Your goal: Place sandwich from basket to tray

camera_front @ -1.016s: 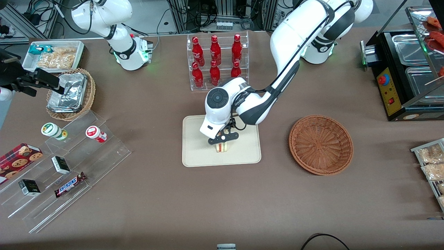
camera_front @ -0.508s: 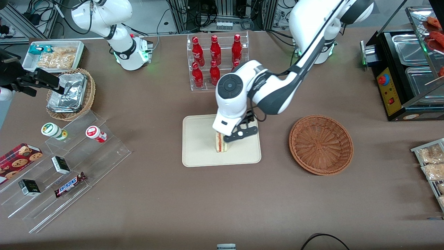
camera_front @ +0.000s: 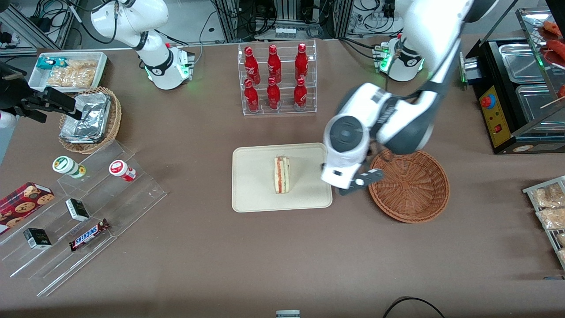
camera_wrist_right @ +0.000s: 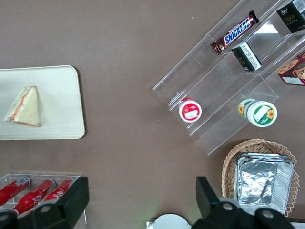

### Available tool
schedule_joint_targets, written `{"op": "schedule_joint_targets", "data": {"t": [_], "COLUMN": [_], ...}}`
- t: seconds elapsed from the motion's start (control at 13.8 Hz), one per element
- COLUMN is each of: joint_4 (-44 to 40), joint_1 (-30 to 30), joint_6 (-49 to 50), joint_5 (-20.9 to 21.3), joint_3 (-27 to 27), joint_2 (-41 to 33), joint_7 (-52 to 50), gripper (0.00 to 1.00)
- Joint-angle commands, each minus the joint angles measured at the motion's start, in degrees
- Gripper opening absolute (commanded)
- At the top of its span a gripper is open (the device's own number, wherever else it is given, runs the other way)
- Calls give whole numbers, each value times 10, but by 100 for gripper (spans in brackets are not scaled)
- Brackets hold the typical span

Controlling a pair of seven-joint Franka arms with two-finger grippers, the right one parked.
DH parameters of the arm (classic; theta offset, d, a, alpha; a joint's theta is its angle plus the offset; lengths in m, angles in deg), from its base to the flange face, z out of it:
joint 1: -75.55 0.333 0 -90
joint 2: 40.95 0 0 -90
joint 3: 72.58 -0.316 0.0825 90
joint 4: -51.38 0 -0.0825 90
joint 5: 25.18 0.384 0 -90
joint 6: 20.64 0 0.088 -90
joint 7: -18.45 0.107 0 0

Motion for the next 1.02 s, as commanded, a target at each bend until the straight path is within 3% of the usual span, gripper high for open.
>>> {"op": "schedule_joint_targets", "data": {"t": [0.0, 0.51, 0.73, 0.94], "joint_4": [83, 211, 211, 207], "joint_1": [47, 147, 163, 160], "joint_6": [-1, 8, 53, 82], "joint_5": [-19, -41, -54, -73], "joint_3": [4, 3, -4, -48], "joint_2": [-73, -212, -248, -279], "joint_7": [62, 245, 313, 399], "gripper": [100, 100, 100, 100]}}
